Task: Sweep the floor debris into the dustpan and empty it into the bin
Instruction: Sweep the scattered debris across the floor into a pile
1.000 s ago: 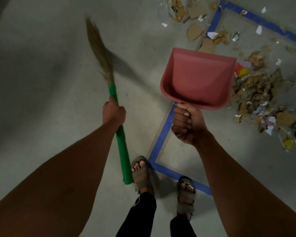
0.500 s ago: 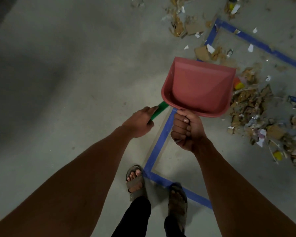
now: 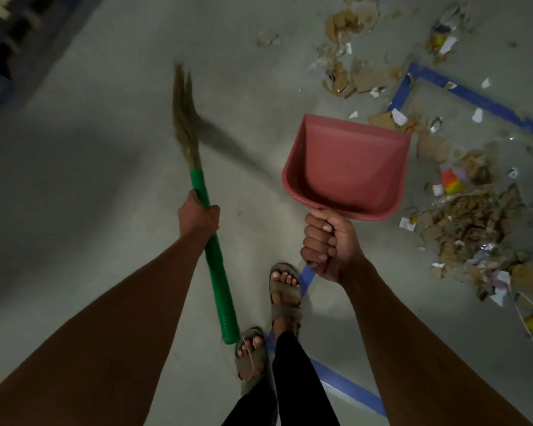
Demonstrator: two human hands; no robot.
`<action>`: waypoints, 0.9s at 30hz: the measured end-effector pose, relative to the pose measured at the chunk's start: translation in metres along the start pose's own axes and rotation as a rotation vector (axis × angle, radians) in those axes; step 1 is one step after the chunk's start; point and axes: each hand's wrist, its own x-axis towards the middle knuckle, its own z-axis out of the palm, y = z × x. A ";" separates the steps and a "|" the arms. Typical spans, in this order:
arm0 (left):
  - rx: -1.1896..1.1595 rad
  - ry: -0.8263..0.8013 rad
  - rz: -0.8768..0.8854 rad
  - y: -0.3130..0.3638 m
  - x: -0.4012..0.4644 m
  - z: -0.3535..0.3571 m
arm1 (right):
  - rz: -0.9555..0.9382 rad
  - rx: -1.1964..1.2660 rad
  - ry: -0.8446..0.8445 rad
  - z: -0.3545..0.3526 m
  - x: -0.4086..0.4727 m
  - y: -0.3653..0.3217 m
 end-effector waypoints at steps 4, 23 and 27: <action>0.149 -0.189 0.040 0.029 0.003 0.041 | 0.006 0.017 0.008 -0.009 -0.002 -0.040; 0.443 -0.407 0.907 0.126 -0.007 0.098 | -0.138 0.021 0.263 -0.032 -0.043 -0.123; 0.385 -0.166 0.683 0.111 0.013 0.059 | -0.127 0.042 0.234 -0.026 -0.032 -0.121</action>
